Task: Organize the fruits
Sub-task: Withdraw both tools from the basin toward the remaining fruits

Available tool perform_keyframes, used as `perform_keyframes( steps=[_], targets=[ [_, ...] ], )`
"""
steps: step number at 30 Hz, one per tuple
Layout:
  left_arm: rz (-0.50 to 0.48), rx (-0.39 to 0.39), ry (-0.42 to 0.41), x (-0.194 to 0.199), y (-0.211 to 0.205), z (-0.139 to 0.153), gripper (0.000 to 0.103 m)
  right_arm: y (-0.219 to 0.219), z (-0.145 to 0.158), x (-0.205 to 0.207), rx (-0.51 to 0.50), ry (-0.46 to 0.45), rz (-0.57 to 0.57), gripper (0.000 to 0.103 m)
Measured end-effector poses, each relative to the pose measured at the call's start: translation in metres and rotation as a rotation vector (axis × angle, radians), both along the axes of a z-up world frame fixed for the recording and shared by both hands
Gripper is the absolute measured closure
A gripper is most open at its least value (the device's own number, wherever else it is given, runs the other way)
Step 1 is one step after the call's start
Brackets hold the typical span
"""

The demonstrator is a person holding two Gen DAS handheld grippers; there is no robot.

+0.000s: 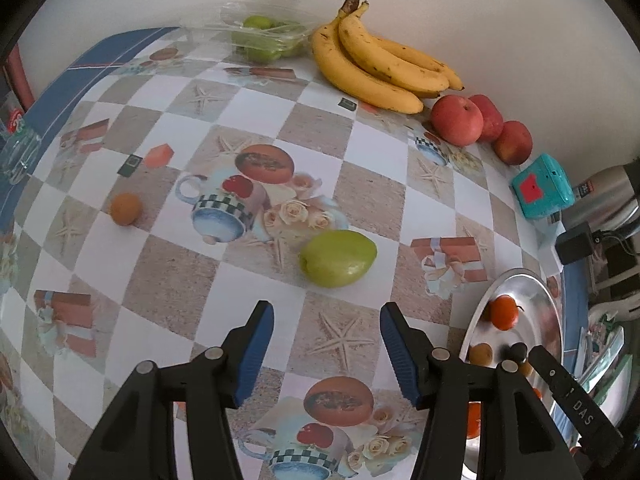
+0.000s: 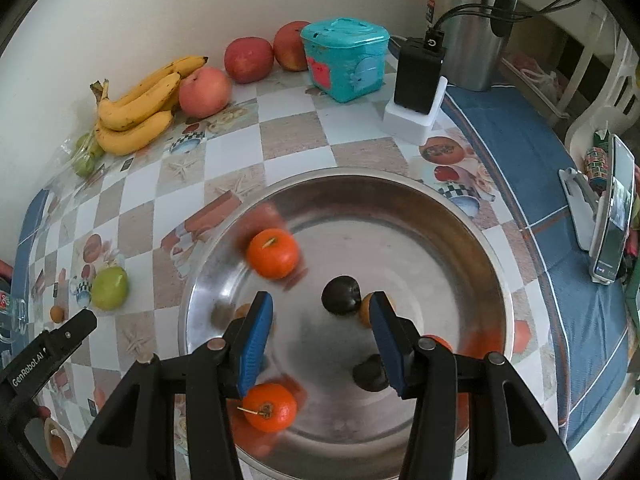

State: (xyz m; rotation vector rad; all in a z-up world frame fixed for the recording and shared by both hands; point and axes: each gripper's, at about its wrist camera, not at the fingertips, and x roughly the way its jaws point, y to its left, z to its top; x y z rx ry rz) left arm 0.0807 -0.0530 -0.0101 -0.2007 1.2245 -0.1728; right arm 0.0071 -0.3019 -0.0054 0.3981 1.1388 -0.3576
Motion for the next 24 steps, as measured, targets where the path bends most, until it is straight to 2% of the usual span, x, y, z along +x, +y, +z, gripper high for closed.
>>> perform_keyframes(
  steps=[5,8,10,12,15,17,18,19,21,24],
  targets=[
    [-0.004,0.008,0.012,0.000,-0.003,-0.002,0.042,0.000,-0.001,0.000,0.001,0.007,0.002,0.052],
    [-0.004,0.018,0.014,0.000,-0.003,-0.002,0.034,0.000,-0.002,0.000,-0.001,0.011,0.004,0.050],
    [0.000,0.033,0.016,0.000,-0.003,-0.004,0.020,0.001,-0.003,0.001,-0.001,0.016,0.004,0.039],
    [0.003,0.051,0.020,0.000,-0.002,-0.005,0.012,0.001,-0.004,0.001,-0.004,0.021,0.008,0.035],
    [0.010,0.080,0.028,0.000,-0.001,-0.009,0.010,0.002,-0.005,0.001,-0.006,0.025,0.012,0.035],
    [0.015,0.098,0.030,0.001,0.000,-0.011,0.004,0.002,-0.005,0.001,-0.011,0.027,0.013,0.034],
    [0.019,0.104,0.029,0.001,0.001,-0.011,0.000,0.002,-0.006,0.001,-0.013,0.028,0.013,0.031],
    [0.023,0.109,0.026,0.001,0.002,-0.011,0.000,0.002,-0.006,0.001,-0.016,0.029,0.013,0.022],
    [0.027,0.116,0.022,0.000,0.003,-0.011,0.000,0.002,-0.007,0.002,-0.021,0.032,0.017,0.014],
    [0.028,0.126,0.018,0.000,0.004,-0.012,0.000,0.003,-0.006,0.002,-0.029,0.027,0.022,0.013]
  ],
)
